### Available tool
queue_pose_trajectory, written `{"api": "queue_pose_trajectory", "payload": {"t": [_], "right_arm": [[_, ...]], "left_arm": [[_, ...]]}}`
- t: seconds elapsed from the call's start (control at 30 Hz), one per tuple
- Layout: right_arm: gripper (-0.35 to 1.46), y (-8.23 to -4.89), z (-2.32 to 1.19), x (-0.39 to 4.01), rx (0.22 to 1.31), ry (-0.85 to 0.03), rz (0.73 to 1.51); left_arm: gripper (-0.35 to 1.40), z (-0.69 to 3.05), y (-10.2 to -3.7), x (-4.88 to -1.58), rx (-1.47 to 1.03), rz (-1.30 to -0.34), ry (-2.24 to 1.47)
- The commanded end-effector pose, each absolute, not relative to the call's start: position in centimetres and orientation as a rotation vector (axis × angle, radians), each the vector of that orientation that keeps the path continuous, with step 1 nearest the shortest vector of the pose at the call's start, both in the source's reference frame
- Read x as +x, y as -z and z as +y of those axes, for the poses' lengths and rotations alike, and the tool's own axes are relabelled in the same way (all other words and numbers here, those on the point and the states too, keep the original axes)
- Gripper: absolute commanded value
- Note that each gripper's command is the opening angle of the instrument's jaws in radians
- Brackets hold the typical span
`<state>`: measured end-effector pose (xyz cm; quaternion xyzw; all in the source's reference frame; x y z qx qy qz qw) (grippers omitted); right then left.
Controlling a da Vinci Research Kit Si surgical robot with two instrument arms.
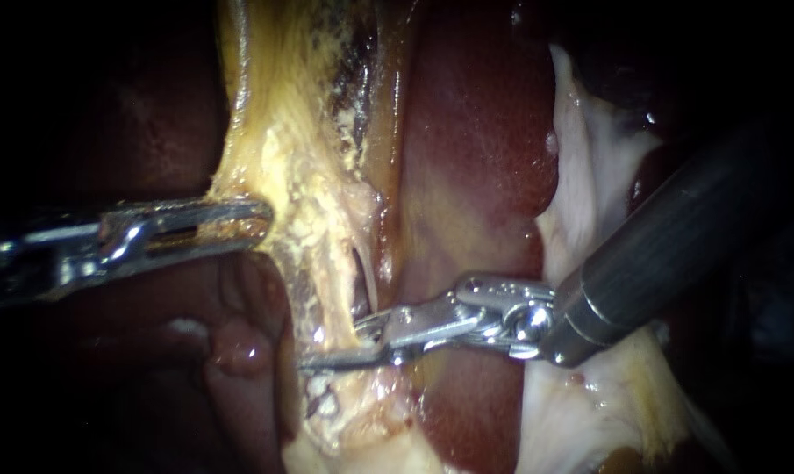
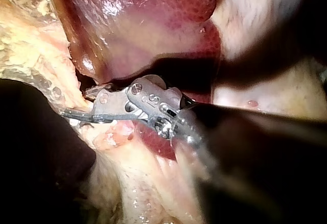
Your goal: Going back second clip left tube
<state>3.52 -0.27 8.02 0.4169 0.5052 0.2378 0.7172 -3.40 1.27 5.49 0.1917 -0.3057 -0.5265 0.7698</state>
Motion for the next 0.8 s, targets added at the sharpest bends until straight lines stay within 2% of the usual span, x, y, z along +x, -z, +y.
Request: {"api": "queue_pose_trajectory", "payload": {"t": [0.03, 0.1, 0.2, 0.23, 0.3, 0.4, 0.63, 0.8], "right_arm": [[-0.35, -8.01, -0.27, 3.52, 0.923, -0.526, 1.118], [-0.35, -8.01, -0.27, 3.51, 0.927, -0.530, 1.116], [0.22, -7.99, -0.27, 3.49, 0.928, -0.530, 1.116], [0.36, -7.99, -0.26, 3.48, 0.926, -0.532, 1.116], [0.50, -7.98, -0.26, 3.46, 0.906, -0.547, 1.118], [0.54, -7.98, -0.24, 3.42, 0.890, -0.553, 1.121], [0.58, -7.90, -0.17, 3.20, 0.794, -0.426, 1.176], [0.58, -7.69, 0.00, 2.91, 0.732, -0.352, 1.227]], "left_arm": [[-0.35, 1.27, -5.49, -3.40, 0.417, -0.664, 1.141], [-0.35, 1.27, -5.49, -3.40, 0.417, -0.664, 1.141], [-0.35, 1.27, -5.49, -3.40, 0.417, -0.664, 1.141], [-0.35, 1.27, -5.49, -3.40, 0.417, -0.664, 1.141], [-0.35, 1.27, -5.49, -3.39, 0.417, -0.664, 1.141], [-0.35, 1.27, -5.49, -3.39, 0.417, -0.664, 1.141], [-0.35, 1.27, -5.49, -3.38, 0.417, -0.664, 1.141], [-0.35, 1.27, -5.49, -3.38, 0.417, -0.664, 1.141]]}}
